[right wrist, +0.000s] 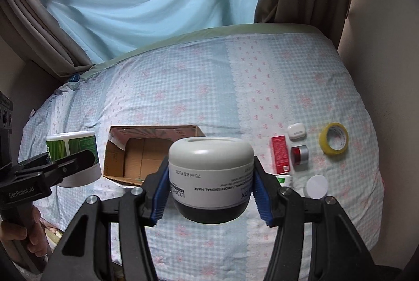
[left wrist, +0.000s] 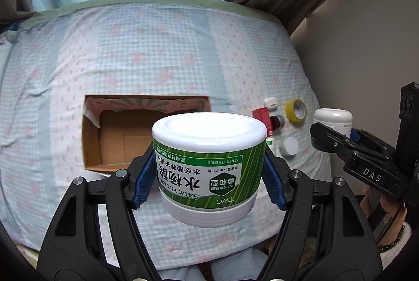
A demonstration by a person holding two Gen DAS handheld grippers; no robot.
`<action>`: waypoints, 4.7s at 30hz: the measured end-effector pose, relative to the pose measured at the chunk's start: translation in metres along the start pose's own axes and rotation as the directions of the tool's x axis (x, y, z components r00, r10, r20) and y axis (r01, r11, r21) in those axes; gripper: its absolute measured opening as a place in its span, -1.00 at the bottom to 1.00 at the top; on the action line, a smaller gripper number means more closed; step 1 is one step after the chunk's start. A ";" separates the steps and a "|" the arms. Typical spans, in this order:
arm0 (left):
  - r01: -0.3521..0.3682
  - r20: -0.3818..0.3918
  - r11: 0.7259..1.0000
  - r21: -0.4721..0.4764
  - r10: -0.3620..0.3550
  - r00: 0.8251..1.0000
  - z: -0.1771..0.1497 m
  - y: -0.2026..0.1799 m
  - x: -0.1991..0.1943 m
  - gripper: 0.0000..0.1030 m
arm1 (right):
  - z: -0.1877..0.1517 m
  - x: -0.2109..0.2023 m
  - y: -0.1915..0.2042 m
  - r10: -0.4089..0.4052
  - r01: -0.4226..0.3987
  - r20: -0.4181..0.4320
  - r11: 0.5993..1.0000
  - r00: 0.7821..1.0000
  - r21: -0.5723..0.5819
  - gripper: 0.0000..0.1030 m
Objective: Organize rigid objects
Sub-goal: 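Lift and carry both jars over the cardboard box with both tools, then lower both jars into the box and open both tools, then move both tools back toward the remaining toiletries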
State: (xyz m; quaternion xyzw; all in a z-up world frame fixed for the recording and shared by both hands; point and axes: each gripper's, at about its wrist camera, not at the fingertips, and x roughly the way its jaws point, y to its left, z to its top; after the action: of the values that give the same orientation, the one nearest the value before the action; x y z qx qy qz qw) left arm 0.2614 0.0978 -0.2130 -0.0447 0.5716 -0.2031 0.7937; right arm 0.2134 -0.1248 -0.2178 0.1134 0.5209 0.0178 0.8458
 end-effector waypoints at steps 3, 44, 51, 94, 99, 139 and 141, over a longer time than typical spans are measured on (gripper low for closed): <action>-0.035 -0.033 0.999 0.000 0.035 0.999 0.002 0.040 0.009 0.32 | 0.001 0.023 0.037 0.016 -0.017 -0.023 1.000 1.000 -0.017 0.01; -0.214 -0.349 0.974 -0.075 0.175 0.921 0.030 0.189 0.291 0.32 | -0.060 0.336 0.125 -0.095 -0.100 -0.394 0.889 0.914 -0.447 0.01; -0.219 -0.349 0.971 -0.092 0.175 0.921 0.039 0.189 0.301 0.33 | -0.058 0.340 0.121 -0.074 -0.106 -0.384 0.898 0.920 -0.427 0.01; -0.243 -0.029 0.967 -0.077 0.242 0.970 -0.023 0.113 0.010 0.99 | -0.058 0.099 0.099 -0.153 0.094 -0.237 0.965 0.959 -0.244 1.00; -0.307 0.012 0.952 0.009 0.307 0.952 -0.033 0.062 -0.011 1.00 | -0.064 0.046 0.052 -0.167 0.152 -0.157 0.983 0.973 -0.105 1.00; -0.211 -0.190 0.973 0.092 0.225 0.956 0.010 -0.240 0.340 0.99 | -0.103 0.113 -0.291 -0.189 0.176 -0.150 0.980 0.971 -0.098 1.00; -0.211 -0.227 0.975 0.070 0.221 0.949 0.009 -0.237 0.367 0.98 | -0.109 0.128 -0.295 -0.172 0.161 -0.154 0.983 0.973 -0.084 1.00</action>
State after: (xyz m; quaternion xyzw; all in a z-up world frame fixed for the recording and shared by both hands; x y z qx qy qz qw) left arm 0.3018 -0.2574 -0.4643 0.0601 0.6576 -0.1317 0.7394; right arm 0.1491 -0.3743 -0.4393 0.0372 0.5943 -0.0257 0.8030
